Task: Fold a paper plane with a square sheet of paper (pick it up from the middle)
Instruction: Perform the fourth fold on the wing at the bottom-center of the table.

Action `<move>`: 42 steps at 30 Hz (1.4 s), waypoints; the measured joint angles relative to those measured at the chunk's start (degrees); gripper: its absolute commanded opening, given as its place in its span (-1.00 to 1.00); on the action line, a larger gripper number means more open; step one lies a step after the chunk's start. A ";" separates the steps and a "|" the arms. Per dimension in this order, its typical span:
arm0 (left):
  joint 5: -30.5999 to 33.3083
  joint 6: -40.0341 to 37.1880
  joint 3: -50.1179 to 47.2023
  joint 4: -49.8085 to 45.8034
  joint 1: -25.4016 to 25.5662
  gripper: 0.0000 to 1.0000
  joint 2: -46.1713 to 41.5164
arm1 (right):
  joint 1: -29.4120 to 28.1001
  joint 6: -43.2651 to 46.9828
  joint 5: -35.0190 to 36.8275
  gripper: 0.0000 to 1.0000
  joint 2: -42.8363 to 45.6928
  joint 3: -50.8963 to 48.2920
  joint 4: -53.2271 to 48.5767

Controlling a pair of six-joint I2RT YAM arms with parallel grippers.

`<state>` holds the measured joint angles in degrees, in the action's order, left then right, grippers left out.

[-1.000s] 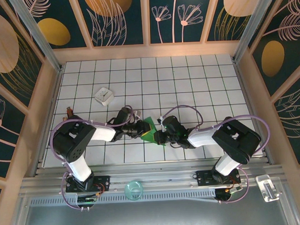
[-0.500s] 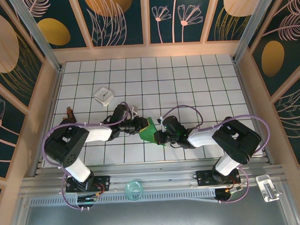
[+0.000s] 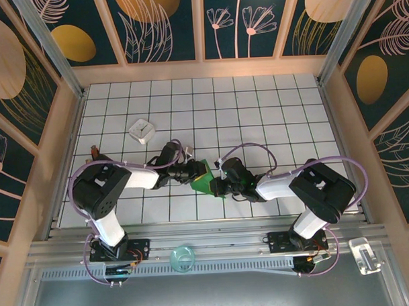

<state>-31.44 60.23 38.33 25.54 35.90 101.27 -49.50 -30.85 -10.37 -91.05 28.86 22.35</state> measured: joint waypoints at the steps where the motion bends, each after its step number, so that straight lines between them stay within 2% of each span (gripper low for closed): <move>1: 0.00 0.00 0.00 0.02 0.00 -0.52 0.46 | 0.00 0.02 0.02 -0.91 0.00 0.00 0.00; 10: 0.35 -0.66 -1.16 1.36 -0.44 -0.52 0.74 | 0.00 0.00 0.02 -0.85 0.00 0.00 0.00; 27: -0.24 -3.21 -1.68 1.86 -0.66 -0.52 0.90 | -0.37 0.48 0.00 -0.50 1.29 3.43 -7.80; 37: -0.31 -3.23 -1.68 1.88 -0.66 -0.52 0.90 | 1.22 0.94 -0.98 -0.48 5.40 4.17 -13.49; 42: -0.31 -3.23 -1.68 1.88 -0.66 -0.51 0.90 | 1.42 0.92 -2.82 -0.59 7.39 4.04 -13.66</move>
<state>-31.75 56.99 36.64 27.42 35.24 102.17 -48.07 -29.93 -13.19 -83.66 32.91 8.69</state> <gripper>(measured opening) 0.242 0.238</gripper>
